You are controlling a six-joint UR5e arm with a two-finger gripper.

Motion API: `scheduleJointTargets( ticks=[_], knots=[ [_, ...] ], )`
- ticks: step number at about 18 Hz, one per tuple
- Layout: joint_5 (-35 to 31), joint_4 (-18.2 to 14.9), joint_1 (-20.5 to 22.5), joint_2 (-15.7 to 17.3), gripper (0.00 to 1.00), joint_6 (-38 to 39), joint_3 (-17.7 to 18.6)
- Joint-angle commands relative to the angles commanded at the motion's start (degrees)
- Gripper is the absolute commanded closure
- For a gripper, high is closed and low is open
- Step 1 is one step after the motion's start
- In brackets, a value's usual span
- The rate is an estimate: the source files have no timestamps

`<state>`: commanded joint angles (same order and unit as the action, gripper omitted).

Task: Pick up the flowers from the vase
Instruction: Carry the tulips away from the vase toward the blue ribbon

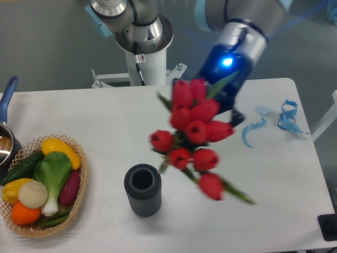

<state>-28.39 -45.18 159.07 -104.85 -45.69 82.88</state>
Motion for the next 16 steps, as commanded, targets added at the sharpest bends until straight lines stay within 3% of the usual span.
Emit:
scheduleJointTargets(
  ticks=[7,16],
  knots=[
    [-0.3,0.2,5.6,-1.4,0.61,-9.2,2.4],
    [-0.3,0.3,6.1,-1.4,0.61,-10.4,4.0]
  ],
)
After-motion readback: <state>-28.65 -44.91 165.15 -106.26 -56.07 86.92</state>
